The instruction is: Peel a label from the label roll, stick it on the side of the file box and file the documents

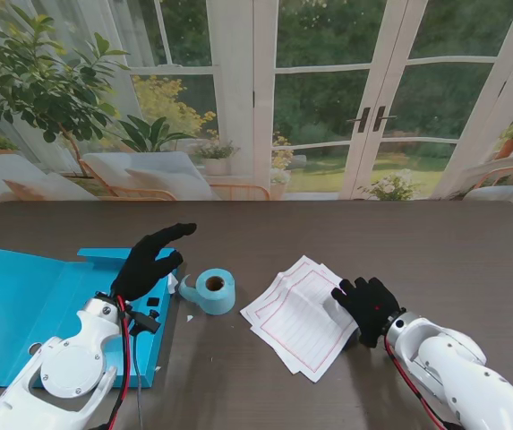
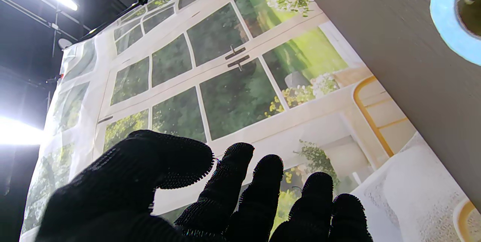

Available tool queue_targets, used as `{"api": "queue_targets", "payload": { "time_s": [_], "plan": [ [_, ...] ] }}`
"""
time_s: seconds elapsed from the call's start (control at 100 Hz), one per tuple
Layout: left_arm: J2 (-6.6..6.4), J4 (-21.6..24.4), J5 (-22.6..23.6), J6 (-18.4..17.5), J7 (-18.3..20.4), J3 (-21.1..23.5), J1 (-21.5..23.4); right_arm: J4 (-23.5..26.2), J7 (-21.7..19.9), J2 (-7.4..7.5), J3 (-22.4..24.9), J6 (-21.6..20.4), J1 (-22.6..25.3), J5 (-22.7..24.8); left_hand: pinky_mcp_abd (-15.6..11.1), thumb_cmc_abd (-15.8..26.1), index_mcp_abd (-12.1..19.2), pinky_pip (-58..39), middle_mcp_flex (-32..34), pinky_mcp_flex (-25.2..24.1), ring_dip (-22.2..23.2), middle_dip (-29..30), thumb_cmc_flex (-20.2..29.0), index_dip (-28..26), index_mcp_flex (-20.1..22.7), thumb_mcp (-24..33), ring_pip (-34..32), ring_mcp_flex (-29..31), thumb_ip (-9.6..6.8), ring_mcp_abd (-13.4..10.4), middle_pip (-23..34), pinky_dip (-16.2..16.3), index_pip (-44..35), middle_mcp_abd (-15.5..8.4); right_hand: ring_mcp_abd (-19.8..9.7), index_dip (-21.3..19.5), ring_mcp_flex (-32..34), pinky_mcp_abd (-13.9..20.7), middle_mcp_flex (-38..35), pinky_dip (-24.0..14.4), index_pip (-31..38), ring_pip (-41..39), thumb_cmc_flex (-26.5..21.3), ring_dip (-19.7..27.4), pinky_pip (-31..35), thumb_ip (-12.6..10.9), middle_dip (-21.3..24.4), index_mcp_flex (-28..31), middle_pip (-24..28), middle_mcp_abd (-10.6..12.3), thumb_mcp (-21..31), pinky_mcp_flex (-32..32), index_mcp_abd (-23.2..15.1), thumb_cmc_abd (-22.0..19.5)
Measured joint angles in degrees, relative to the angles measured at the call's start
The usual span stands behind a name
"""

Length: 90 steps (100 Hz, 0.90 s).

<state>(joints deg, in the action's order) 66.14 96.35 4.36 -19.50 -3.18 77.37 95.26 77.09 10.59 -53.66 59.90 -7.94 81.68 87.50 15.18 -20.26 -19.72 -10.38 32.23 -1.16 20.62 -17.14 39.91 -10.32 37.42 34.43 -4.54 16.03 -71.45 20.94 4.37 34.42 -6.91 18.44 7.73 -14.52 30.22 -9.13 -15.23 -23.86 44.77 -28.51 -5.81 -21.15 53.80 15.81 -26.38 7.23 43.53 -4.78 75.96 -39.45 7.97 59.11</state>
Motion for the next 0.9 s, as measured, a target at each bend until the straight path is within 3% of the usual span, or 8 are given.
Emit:
{"api": "queue_targets", "payload": {
  "time_s": [0.13, 0.17, 0.27, 0.39, 0.42, 0.61, 0.86, 0.9],
  "plan": [
    [-0.04, 0.4, -0.1, 0.4, 0.3, 0.0, 0.3, 0.1, 0.3, 0.09, -0.2, 0.1, 0.0, 0.0, 0.0, 0.8, 0.0, 0.0, 0.0, 0.0, 0.0, 0.0, 0.0, 0.0, 0.0, -0.6, 0.0, 0.1, 1.13, 0.1, 0.0, 0.0, 0.0, 0.0, 0.0, 0.6, 1.6, 0.0, -1.4, 0.0, 0.9, -0.1, 0.9, 0.0, 0.4, 0.1, 0.0, 0.0, -0.3, 0.0, -2.7, 0.0, -0.1, -8.2],
    [-0.04, 0.5, -0.2, 0.5, 0.4, 0.0, 0.4, 0.0, 0.4, 0.11, -0.5, 0.2, 0.0, 0.0, 0.0, 0.8, 0.0, 0.0, 0.0, 0.0, 0.0, 0.0, 0.0, 0.0, 0.0, -0.6, 0.0, 0.1, 1.13, 0.1, 0.0, 0.0, 0.0, 0.1, 0.0, 0.6, 1.6, 0.0, -2.2, 0.0, 1.1, -0.1, -2.1, 0.0, 0.5, -2.7, 0.0, 0.0, 0.4, 0.0, -3.7, 0.0, -0.5, -15.4],
    [-0.07, 0.6, -0.5, 0.5, 0.6, 0.1, 0.5, -0.7, 1.2, 0.08, -1.0, 0.2, 0.0, -0.4, 0.0, 1.2, 0.0, 0.0, 0.0, 0.0, 0.0, 0.0, 0.0, 0.0, 0.0, -0.7, 0.0, 0.1, 1.13, 0.1, 0.0, 0.0, 0.0, 0.1, 0.0, 0.6, 2.2, 0.0, -2.9, 0.0, 1.5, -0.6, -1.0, -0.1, 0.5, -4.3, 0.0, 0.0, 0.5, 0.0, -3.2, 0.0, -0.9, -22.5],
    [-0.09, 0.7, -0.7, 0.8, 0.8, 0.1, 0.6, -1.2, 1.5, -0.01, -0.9, -0.4, 0.1, -0.9, 0.0, 1.4, 0.0, 0.0, 0.0, 0.0, 0.0, 0.0, 0.0, 0.0, 0.0, -1.2, 0.0, 0.1, 1.13, 0.1, 0.0, 0.0, 0.0, 0.1, 0.0, 0.6, 2.2, 0.0, -2.9, 0.0, 1.5, -0.6, -0.8, -0.1, 0.8, -5.0, 0.0, 0.0, 0.5, 0.0, -3.3, 0.0, -1.6, -26.2],
    [-0.1, 0.7, -0.8, 0.9, 0.9, 0.1, 0.6, -1.2, 1.5, -0.04, -0.8, -0.5, 0.1, -1.2, 0.0, 1.4, 0.0, 0.0, 0.0, 0.0, 0.0, 0.0, 0.0, 0.0, 0.0, -1.2, 0.0, 0.1, 2.27, 0.1, 0.0, 0.0, 0.0, 0.2, 0.0, 0.7, 2.2, 0.0, -2.9, 0.0, 1.5, -0.6, -0.8, -0.1, 0.8, -5.0, 0.0, 0.0, 0.5, 0.0, -3.9, 0.0, -2.0, -27.4],
    [-0.16, 0.7, -1.1, 1.5, 1.3, 0.0, 0.6, -1.3, 1.2, -0.3, 0.5, -1.7, 1.0, -1.7, 0.0, 3.1, 0.0, 0.0, 0.0, 0.0, 0.0, 0.0, -0.1, 0.0, 0.0, -1.3, 0.0, 0.1, 2.27, 0.2, 0.0, 0.0, 0.0, 0.2, -0.1, 0.7, 4.9, 0.0, -5.0, 0.0, 4.5, -1.3, -1.7, -0.1, 1.1, -6.1, 0.0, 0.0, 0.7, 0.0, -4.3, 0.0, -3.3, -33.8],
    [-0.23, 0.8, -1.4, 2.3, 1.8, 0.0, 0.6, -2.9, 4.3, -0.16, -0.5, -2.4, 0.8, -2.5, 0.0, 3.7, -0.1, 0.0, 0.0, 0.0, 0.0, 0.0, -0.1, 0.0, 0.0, -1.9, 0.0, 0.1, 2.32, 0.2, 0.0, 0.0, 0.3, 0.2, -0.9, -1.1, 8.3, 0.0, -8.6, 0.0, 7.9, -1.7, -3.1, 0.0, 2.4, -6.7, 0.0, 0.0, 1.3, 0.6, -5.6, -0.2, -4.7, -40.3],
    [-0.24, 0.8, -1.4, 2.4, 1.9, 0.0, 0.6, -3.4, 5.5, -0.17, -0.7, -2.5, 0.7, -3.2, 0.0, 3.7, -0.1, 0.0, 0.0, 0.0, 0.0, 0.0, -0.1, 0.0, 0.0, -1.9, 0.0, 0.1, 3.48, 0.2, 0.0, 0.0, 0.3, 0.2, -1.1, -1.5, 9.2, 0.0, -10.0, 0.0, 8.0, -2.2, -3.7, 0.0, 2.7, -6.7, 0.0, 0.1, 1.4, 0.7, -5.7, -0.4, -5.4, -41.5]
  ]
}}
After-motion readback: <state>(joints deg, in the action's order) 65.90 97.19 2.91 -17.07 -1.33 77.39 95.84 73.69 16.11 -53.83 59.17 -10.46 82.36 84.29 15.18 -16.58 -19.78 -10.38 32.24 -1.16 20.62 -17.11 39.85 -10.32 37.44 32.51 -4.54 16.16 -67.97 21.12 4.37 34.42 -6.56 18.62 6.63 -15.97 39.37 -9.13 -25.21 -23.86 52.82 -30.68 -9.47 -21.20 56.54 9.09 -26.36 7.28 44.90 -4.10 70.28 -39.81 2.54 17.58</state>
